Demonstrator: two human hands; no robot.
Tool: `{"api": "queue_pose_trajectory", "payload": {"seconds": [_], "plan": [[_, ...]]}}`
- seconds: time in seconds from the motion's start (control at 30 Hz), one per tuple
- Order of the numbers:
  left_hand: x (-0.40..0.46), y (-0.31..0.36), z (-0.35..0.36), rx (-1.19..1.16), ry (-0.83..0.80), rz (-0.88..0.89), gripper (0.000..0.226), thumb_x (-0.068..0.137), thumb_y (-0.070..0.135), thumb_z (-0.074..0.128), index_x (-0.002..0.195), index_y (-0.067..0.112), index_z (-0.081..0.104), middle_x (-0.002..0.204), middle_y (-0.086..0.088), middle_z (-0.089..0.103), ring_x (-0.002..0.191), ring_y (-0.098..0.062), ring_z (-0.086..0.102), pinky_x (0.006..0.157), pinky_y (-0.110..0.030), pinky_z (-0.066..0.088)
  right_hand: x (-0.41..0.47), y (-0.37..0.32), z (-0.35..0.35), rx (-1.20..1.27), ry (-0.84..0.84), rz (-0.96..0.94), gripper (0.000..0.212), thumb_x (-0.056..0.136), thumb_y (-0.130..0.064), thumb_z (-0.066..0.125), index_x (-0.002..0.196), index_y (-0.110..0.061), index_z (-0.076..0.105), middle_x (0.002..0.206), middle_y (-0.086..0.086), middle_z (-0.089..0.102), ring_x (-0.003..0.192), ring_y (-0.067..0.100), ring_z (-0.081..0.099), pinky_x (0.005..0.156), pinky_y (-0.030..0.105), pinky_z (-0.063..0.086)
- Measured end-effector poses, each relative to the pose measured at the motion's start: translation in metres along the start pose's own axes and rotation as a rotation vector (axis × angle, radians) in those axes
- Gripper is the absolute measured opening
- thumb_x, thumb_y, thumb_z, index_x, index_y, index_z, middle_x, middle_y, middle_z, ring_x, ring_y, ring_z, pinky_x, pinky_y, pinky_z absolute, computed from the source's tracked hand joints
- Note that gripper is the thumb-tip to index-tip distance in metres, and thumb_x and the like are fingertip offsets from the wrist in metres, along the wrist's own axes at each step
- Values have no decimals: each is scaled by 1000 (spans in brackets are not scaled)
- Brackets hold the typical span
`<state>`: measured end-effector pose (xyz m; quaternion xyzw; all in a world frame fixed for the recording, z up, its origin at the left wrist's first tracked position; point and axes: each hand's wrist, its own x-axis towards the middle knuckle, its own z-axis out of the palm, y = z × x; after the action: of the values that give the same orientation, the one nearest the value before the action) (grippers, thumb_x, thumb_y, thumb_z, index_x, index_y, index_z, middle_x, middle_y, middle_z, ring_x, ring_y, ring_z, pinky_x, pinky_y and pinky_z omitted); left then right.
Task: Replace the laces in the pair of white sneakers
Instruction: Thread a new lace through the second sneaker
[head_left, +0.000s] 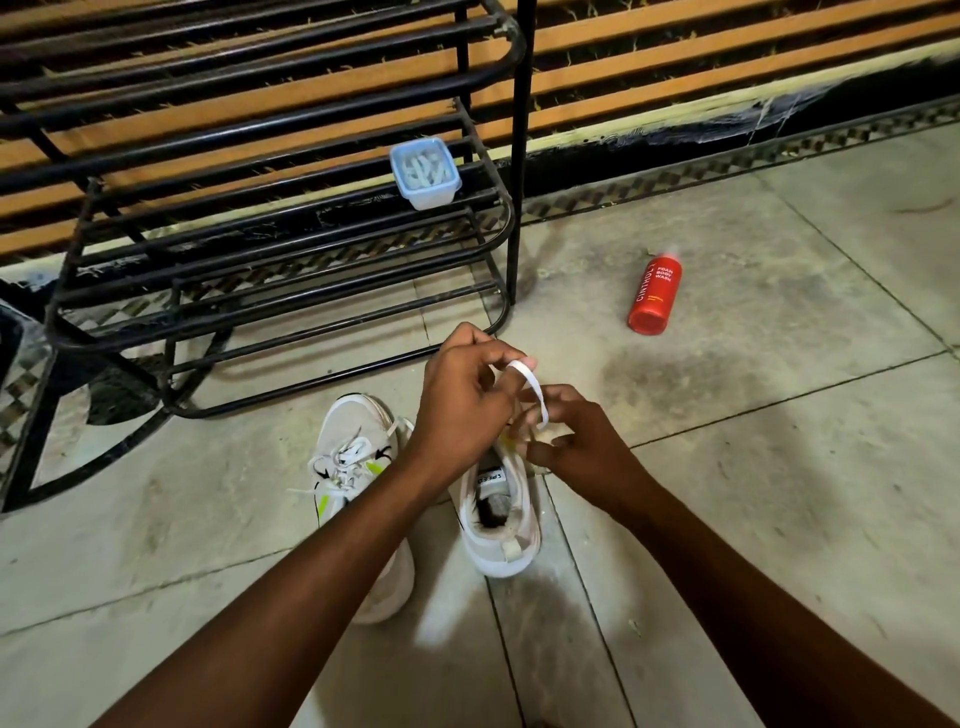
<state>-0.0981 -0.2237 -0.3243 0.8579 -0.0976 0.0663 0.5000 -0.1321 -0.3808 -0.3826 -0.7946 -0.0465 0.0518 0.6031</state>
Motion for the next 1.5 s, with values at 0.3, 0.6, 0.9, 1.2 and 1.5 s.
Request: {"api": "queue_pose_trajectory", "payload": {"seconds": [0.3, 0.6, 0.9, 1.2, 1.5], "plan": [[20, 0, -14, -140, 20, -151, 17, 95, 29, 75, 85, 16, 81, 65, 1, 63, 58, -6, 56, 63, -28, 45, -13, 7, -23, 261, 24, 71, 27, 104, -13, 53, 87, 0, 70, 90, 12, 76, 85, 21, 70, 73, 32, 45], [35, -9, -16, -158, 110, -317, 41, 99, 33, 69, 70, 3, 74, 54, -7, 53, 49, -17, 47, 58, -24, 41, -20, 57, -27, 34, 159, 129, 27, 103, -17, 57, 84, -18, 75, 67, 1, 68, 64, 12, 58, 65, 29, 43], [32, -6, -10, -307, -43, -340, 20, 97, 0, 67, 116, 3, 72, 91, -13, 79, 85, -27, 77, 73, -36, 62, -36, 74, -27, -197, 194, 168, 11, 93, -16, 71, 88, -22, 79, 85, -6, 67, 78, 1, 59, 67, 10, 39], [-24, -30, -20, -25, -123, -450, 28, 70, 18, 74, 97, 26, 73, 90, 3, 72, 77, -7, 68, 78, -31, 60, -24, 42, -7, 123, 243, 105, 8, 93, -9, 70, 90, -11, 78, 79, -6, 74, 75, 7, 65, 69, 19, 47], [-66, -41, -17, 163, -47, -427, 13, 80, 12, 83, 87, 14, 72, 77, -2, 71, 61, -6, 62, 61, -14, 48, 2, 13, 24, 359, 228, 140, 11, 95, 1, 62, 87, -3, 68, 75, 8, 67, 65, 12, 58, 57, 26, 48]]}}
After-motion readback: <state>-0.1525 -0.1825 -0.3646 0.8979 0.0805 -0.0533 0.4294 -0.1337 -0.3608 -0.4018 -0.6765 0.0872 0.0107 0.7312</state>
